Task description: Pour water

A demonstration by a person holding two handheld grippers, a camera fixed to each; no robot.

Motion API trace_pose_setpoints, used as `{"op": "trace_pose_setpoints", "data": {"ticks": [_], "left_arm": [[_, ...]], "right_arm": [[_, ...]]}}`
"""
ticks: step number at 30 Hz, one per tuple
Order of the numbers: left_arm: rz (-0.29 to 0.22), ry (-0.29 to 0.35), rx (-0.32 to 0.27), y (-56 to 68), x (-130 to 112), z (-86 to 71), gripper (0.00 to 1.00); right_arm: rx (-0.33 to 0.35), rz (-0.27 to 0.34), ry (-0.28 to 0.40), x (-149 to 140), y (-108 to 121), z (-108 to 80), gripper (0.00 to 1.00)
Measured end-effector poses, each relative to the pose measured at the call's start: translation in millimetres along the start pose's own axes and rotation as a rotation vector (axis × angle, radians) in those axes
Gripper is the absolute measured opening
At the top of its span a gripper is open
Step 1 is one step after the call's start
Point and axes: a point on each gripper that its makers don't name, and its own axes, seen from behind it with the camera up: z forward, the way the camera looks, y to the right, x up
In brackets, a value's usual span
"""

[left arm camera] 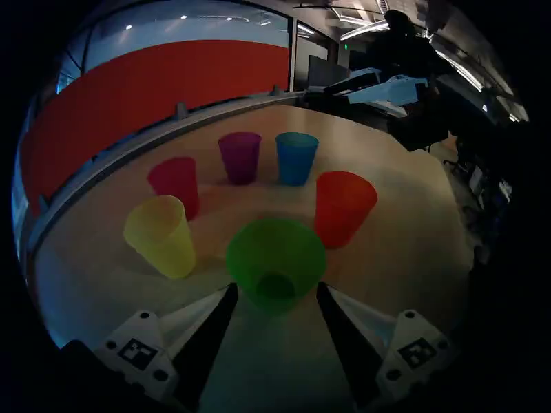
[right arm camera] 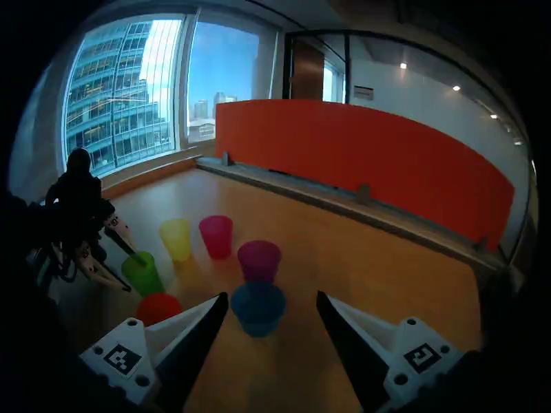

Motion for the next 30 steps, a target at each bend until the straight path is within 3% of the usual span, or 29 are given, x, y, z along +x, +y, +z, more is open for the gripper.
{"op": "trace_pose_setpoints", "data": {"ticks": [14,23,30], "left_arm": [[0.006,-0.006,-0.013,-2.5,2.8,18.6,0.85],[0.005,0.015,-0.023,-1.3,10.9,21.6,0.85],[0.028,0.027,0.002,-4.8,14.8,20.8,0.84]], "right_arm": [[0.002,0.012,-0.016,-7.1,5.1,10.0,0.99],[0.002,0.021,-0.031,-15.0,8.5,18.2,0.99],[0.008,0.026,-0.039,-18.2,8.4,22.1,0.99]]}}
